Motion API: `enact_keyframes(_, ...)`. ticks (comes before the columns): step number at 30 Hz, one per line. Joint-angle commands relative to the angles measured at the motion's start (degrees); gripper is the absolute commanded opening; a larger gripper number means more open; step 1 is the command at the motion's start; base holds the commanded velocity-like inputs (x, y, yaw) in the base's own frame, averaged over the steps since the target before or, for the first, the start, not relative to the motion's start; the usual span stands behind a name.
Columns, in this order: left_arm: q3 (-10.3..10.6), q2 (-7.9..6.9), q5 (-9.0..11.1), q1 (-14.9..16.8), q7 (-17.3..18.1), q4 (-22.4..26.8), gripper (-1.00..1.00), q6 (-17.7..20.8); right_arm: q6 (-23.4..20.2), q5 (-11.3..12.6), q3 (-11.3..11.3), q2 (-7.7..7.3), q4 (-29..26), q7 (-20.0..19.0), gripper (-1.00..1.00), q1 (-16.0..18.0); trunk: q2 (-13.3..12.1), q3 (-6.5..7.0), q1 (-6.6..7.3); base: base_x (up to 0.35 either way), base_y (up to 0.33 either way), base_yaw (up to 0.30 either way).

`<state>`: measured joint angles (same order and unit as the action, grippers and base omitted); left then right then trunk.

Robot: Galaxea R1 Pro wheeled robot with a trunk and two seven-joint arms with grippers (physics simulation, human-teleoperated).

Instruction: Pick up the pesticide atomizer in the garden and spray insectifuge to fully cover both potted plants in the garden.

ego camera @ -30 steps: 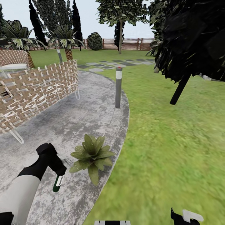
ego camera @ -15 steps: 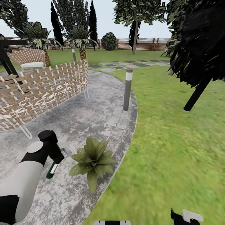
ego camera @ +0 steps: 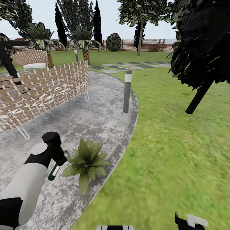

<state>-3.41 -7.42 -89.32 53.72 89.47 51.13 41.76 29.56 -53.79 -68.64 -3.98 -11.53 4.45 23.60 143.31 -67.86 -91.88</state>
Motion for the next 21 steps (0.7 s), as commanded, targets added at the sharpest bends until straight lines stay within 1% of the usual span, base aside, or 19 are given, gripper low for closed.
enact_keyframes(1,-0.04,-0.01,-0.51,0.47,0.53,0.03,-1.00,0.61,0.20,-0.61,-0.27,0.00,0.14,0.39,1.00,0.04,0.02,-0.05,0.03,-0.091,-0.270,0.257)
enact_keyframes(5,-0.09,0.15,-1.48,1.21,0.53,0.03,-1.00,0.64,0.22,-0.61,-0.27,0.02,0.18,0.39,1.00,0.04,0.02,-0.05,0.03,-0.012,-0.271,0.273)
enact_keyframes(8,-0.10,0.29,-2.23,1.98,0.53,0.03,-1.00,0.69,0.22,-0.61,-0.27,0.02,0.19,0.39,1.00,0.04,0.02,-0.05,0.03,0.180,-0.247,0.278)
enact_keyframes(10,-0.10,0.30,-2.31,2.05,0.53,0.03,-1.00,0.69,0.19,-0.61,-0.27,0.02,0.17,0.39,1.00,0.04,0.02,-0.05,0.03,0.241,-0.236,0.243)
enact_keyframes(14,-0.10,0.30,-2.38,2.09,0.53,0.00,-1.00,0.69,0.16,-0.61,-0.27,-0.02,0.16,0.39,1.00,0.04,0.02,-0.05,0.03,0.221,-0.238,0.045)
enact_keyframes(18,-0.10,0.27,-2.43,2.09,0.53,-0.06,-1.00,0.69,0.20,-0.61,-0.27,0.00,0.15,0.39,1.00,0.04,0.02,-0.05,0.03,0.041,-0.269,0.003)
enact_keyframes(21,-0.10,0.30,-2.95,2.09,0.53,-0.06,-1.00,0.69,0.18,-0.61,-0.27,-0.02,0.16,0.39,1.00,0.04,0.02,-0.05,0.03,0.003,-0.277,0.021)
